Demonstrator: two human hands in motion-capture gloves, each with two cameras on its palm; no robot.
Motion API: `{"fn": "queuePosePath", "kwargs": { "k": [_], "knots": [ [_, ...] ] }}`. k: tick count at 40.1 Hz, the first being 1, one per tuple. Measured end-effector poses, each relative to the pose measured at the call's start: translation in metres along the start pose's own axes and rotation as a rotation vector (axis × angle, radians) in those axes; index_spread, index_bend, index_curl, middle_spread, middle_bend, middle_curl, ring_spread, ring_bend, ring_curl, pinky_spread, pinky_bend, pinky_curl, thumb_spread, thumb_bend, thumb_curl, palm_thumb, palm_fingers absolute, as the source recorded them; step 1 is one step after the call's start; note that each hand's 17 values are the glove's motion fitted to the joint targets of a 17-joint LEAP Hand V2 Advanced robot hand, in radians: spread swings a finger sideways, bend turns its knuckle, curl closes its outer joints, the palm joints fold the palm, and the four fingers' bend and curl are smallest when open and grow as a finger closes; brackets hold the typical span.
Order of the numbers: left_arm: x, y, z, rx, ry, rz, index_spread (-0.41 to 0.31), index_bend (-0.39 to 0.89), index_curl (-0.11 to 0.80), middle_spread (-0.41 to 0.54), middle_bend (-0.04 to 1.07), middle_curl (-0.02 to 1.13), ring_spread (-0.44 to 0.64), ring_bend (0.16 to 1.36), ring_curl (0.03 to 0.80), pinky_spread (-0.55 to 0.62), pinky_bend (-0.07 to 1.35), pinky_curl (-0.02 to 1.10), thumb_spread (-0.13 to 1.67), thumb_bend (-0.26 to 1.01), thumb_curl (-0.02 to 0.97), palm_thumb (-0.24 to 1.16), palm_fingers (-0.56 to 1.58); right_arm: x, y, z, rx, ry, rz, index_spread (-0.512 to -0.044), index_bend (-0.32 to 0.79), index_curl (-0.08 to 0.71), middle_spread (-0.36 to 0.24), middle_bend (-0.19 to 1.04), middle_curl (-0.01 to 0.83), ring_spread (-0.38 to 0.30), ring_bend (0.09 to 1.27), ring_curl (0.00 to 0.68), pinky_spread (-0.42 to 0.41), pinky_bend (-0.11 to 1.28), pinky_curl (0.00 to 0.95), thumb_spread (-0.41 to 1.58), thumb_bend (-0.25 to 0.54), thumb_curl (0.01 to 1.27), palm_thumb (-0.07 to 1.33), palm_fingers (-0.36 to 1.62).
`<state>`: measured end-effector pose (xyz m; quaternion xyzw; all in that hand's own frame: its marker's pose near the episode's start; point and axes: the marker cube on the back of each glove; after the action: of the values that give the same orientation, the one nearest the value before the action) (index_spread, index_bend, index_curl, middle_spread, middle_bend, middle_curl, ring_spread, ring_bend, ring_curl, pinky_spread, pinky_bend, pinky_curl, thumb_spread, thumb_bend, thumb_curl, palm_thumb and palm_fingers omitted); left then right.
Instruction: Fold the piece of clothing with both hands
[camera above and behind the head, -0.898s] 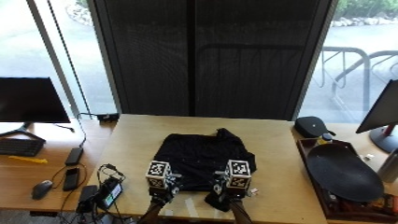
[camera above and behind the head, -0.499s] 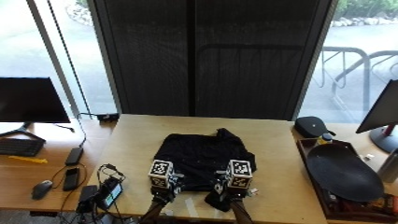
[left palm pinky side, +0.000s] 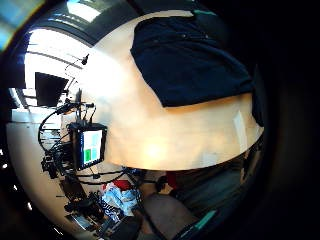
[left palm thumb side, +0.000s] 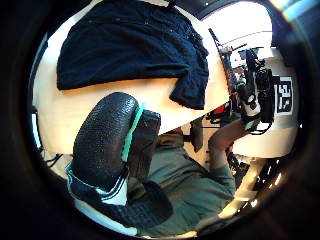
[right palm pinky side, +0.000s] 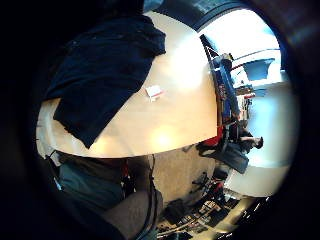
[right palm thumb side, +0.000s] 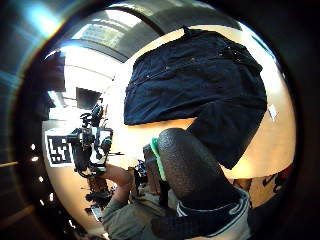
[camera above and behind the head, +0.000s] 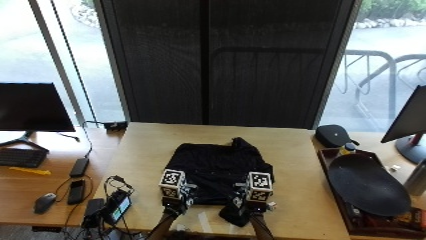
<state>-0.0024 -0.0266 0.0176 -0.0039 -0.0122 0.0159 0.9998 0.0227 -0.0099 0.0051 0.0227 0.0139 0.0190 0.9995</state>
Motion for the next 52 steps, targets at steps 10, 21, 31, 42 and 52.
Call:
{"fn": "queuePosePath", "kwargs": {
  "k": [10, 21, 31, 42, 52],
  "knots": [
    [-0.007, -0.031, 0.036, -0.063, 0.004, -0.009, -0.087, 0.14, 0.287, 0.081, 0.19, 0.33, 0.29, 0.52, 0.268, 0.38, 0.44, 0.25, 1.18, -0.01, 0.234, 0.16, 0.29, 0.013, -0.019, 0.032, -0.050, 0.037, 0.023, -0.390, 0.13, 0.238, 0.020, 0.18, 0.222, 0.174, 0.29, 0.202, 0.283, 0.71, 0.333, 1.18, -0.007, 0.27, 0.32, 0.00],
    [-0.009, -0.036, 0.061, -0.250, -0.041, -0.016, -0.082, 0.13, 0.293, 0.081, 0.19, 0.35, 0.27, 0.55, 0.287, 0.37, 0.46, 0.28, 1.16, 0.00, 0.279, 0.27, 0.27, 0.026, -0.038, 0.086, -0.239, 0.054, -0.008, -0.378, 0.11, 0.220, 0.029, 0.18, 0.245, 0.179, 0.34, 0.230, 0.265, 0.76, 0.351, 1.13, -0.011, 0.30, 0.38, -0.01],
    [-0.011, -0.012, 0.050, -0.386, -0.178, -0.110, -0.097, 0.17, 0.314, 0.006, 0.25, 0.38, 0.16, 0.58, 0.302, 0.34, 0.38, 0.27, 1.17, 0.03, 0.317, 0.43, 0.42, 0.028, -0.035, 0.095, -0.310, 0.089, -0.005, -0.353, 0.14, 0.215, 0.025, 0.19, 0.260, 0.165, 0.39, 0.255, 0.234, 0.79, 0.359, 1.09, -0.001, 0.33, 0.49, 0.05],
    [-0.027, -0.046, 0.085, -0.047, -0.237, -0.044, -0.170, 0.21, 0.373, -0.119, 0.25, 0.40, -0.04, 0.56, 0.313, 0.20, 0.28, 0.26, 1.19, 0.02, 0.329, 0.51, 0.70, 0.030, -0.037, 0.088, -0.176, 0.130, 0.005, -0.369, 0.28, 0.301, -0.094, 0.19, 0.289, -0.031, 0.48, 0.283, 0.153, 0.54, 0.293, 1.09, 0.001, 0.33, 0.57, 0.43],
    [-0.032, -0.086, 0.089, 0.270, -0.263, 0.074, -0.237, 0.21, 0.409, -0.222, 0.25, 0.42, -0.22, 0.54, 0.328, 0.04, 0.20, 0.27, 1.22, 0.07, 0.357, 0.67, 0.97, 0.033, -0.056, 0.103, 0.057, 0.250, -0.068, -0.354, 0.29, 0.354, -0.180, 0.18, 0.318, -0.187, 0.52, 0.319, -0.022, 0.48, 0.291, 1.16, 0.048, 0.34, 0.73, 0.92]
  ]
}}
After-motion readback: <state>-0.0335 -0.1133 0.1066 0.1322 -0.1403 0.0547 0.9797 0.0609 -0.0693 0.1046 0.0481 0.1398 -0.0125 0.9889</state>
